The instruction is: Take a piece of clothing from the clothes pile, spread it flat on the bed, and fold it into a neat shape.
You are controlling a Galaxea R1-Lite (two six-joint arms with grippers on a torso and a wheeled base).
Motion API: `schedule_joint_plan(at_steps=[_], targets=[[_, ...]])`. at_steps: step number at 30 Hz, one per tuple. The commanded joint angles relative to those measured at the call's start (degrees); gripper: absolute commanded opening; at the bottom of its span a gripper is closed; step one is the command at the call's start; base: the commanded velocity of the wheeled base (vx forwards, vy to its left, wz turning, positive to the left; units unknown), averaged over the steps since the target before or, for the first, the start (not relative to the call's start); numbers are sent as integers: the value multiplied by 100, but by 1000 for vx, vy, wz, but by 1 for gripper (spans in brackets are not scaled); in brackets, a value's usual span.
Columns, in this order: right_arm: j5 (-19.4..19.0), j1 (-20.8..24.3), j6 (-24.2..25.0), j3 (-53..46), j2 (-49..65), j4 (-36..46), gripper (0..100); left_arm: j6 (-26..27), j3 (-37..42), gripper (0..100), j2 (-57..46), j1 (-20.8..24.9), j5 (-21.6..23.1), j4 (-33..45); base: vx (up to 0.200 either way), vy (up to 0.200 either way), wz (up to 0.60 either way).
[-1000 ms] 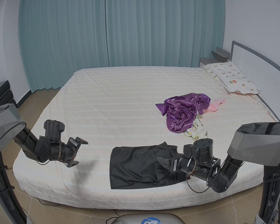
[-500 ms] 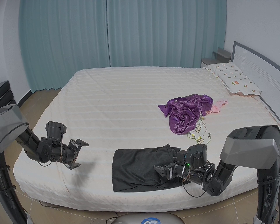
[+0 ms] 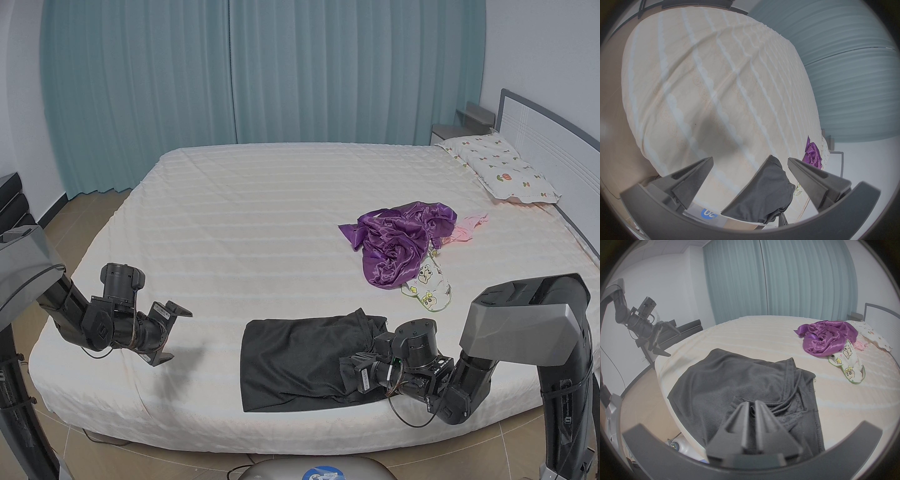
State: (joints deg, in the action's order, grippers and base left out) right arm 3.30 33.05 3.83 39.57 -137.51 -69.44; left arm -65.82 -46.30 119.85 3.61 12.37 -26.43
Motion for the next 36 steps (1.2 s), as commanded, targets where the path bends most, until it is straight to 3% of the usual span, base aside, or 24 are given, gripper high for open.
schedule_joint_plan(at_steps=[1,13,19,24,25,31,36], targets=[[4,-88,-5,-257,163,-123,0,-1,7,100,21,0,2,6,0,0,0],[-119,-730,22,-1848,497,-1186,0,-1,7,100,48,0,2,6,0,0,0],[-313,-862,57,-2428,110,-2004,0,7,-2,100,56,0,2,6,0,0,0],[-313,-888,65,-2533,-127,-2056,0,7,-11,100,74,0,2,-3,0,0,0],[-357,-888,65,-2647,-153,-2056,100,7,-11,100,74,0,2,6,0,0,0],[-462,-1011,83,-2718,137,-2056,100,7,-2,100,83,0,2,6,0,0,0],[-717,-1319,821,-2234,664,-2056,100,7,7,100,74,0,2,-3,0,0,0]])
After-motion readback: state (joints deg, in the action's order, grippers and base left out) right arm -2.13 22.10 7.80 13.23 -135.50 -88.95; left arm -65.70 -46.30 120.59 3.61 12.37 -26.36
